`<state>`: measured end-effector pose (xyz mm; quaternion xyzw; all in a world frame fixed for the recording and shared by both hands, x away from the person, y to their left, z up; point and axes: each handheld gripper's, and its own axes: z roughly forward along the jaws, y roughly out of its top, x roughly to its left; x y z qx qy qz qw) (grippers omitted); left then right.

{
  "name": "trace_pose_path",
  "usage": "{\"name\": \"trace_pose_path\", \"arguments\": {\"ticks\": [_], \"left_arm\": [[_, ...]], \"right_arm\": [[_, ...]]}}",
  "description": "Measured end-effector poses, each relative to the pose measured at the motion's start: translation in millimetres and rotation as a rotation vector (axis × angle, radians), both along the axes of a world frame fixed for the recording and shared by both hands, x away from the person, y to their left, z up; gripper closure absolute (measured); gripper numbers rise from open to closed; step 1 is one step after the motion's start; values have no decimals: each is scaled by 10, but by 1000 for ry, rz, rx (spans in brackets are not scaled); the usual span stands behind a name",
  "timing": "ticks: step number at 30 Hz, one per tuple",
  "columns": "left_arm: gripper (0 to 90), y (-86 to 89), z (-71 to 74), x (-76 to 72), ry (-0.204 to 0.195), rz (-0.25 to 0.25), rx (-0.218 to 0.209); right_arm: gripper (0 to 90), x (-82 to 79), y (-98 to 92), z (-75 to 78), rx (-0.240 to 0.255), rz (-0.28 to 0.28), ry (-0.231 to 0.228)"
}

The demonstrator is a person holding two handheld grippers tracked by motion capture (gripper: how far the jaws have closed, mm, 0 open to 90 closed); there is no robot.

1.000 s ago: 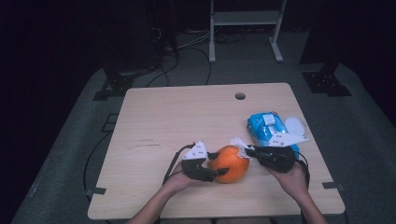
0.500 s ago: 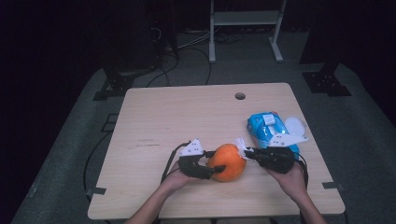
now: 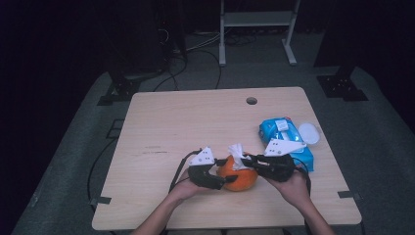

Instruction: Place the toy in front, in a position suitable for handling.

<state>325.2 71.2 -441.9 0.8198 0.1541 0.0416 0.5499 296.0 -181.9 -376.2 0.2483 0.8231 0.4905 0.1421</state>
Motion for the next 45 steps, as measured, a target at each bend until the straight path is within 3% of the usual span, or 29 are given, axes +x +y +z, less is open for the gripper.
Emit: {"name": "trace_pose_path", "arguments": {"ticks": [4, 6, 10, 12, 15, 17, 18, 20, 23, 25, 27, 29, 34, 38, 40, 45], "left_arm": [[176, -3, 9, 20, -35, -9, 1], [125, 25, -21, 59, -29, -14, -6], [107, 55, -119, 130, -11, -47, -25], [96, 36, -162, 148, -16, -67, -8], [81, 8, -250, 187, 22, -79, -5], [99, -1, -274, 202, 47, -87, -14], [152, 7, -267, 186, 31, -85, -12], [343, 33, -222, 166, 9, -73, -17], [444, 83, -40, 130, -18, -45, -14], [443, 128, 137, 93, -34, -26, 19], [443, 187, 272, 42, -61, -21, 43], [442, 217, 310, 23, -57, -26, 67], [442, 247, 227, 52, 3, -39, 118], [392, 201, 188, 76, 6, -19, 93], [365, 145, 147, 72, -3, -9, 78], [332, 37, 117, 58, -20, 13, 75]], "right_arm": [[810, 16, -58, -30, -5, -13, 6], [810, 20, -97, -42, 1, -21, 14], [810, 34, -183, -56, 11, -36, 26], [810, 40, -223, -60, 9, -43, 29], [809, 44, -268, -72, 14, -52, 34], [809, 48, -287, -85, 25, -54, 40], [809, 47, -285, -86, 29, -55, 38], [809, 48, -271, -74, 37, -58, 41], [809, 48, -247, -13, 48, -75, 9], [809, 55, -249, 10, 60, -89, -5], [810, 73, -260, 3, 88, -85, 13], [810, 99, -258, -28, 103, -78, 32], [809, 150, -208, -190, 68, -76, 97], [809, 188, -240, -311, 70, -98, 133], [808, 196, -262, -306, 50, -116, 135], [809, 117, -240, -220, 43, -117, 72]]}}
